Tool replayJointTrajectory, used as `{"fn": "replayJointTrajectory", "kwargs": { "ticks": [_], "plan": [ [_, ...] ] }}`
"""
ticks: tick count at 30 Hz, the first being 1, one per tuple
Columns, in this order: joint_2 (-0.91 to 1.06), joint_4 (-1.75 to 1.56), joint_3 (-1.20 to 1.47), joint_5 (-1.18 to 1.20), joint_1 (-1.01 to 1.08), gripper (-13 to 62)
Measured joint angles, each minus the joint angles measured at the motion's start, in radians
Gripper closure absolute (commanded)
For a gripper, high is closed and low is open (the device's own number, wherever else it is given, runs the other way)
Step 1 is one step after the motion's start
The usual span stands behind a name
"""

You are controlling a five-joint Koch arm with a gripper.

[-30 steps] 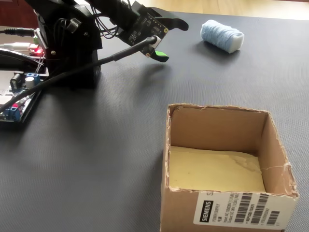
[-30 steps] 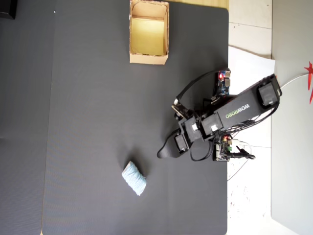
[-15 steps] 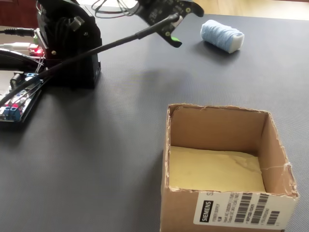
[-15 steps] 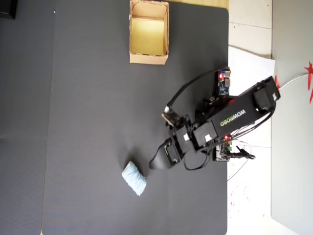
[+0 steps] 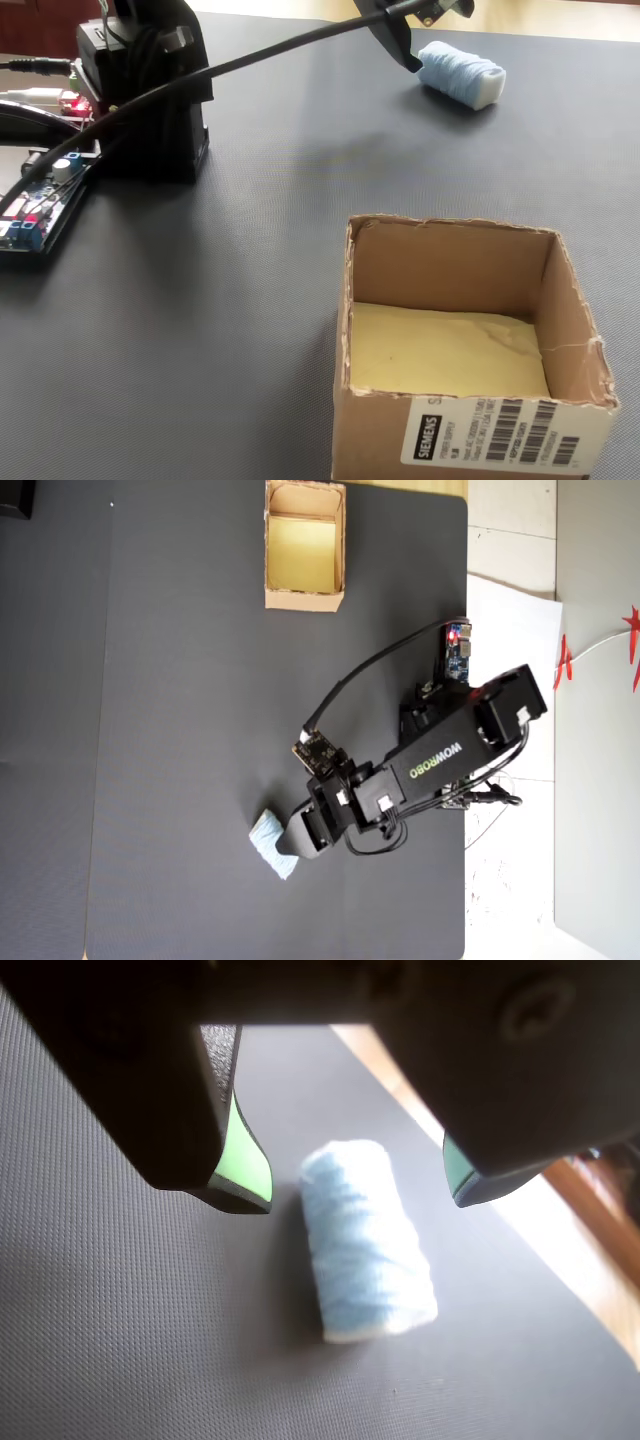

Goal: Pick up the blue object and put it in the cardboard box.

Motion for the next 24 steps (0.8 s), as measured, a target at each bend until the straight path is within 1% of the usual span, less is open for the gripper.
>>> {"fn": "replayJointTrajectory", "kwargs": {
  "ticks": [3, 11, 12, 17, 21, 24],
  "plan": [
    [-0.069, 0.017, -0.067, -0.002, -0.003, 16.5],
    [-0.218, 0.020, -0.130, -0.002, 0.000, 16.4],
    [-0.262, 0.018, -0.163, 0.000, -0.006, 16.4],
    [-0.330, 0.020, -0.213, 0.000, -0.009, 16.8],
    [-0.347, 0.020, -0.218, -0.002, -0.009, 23.9],
    [-0.367, 0.014, -0.258, 0.000, -0.009, 35.0]
  ]
}}
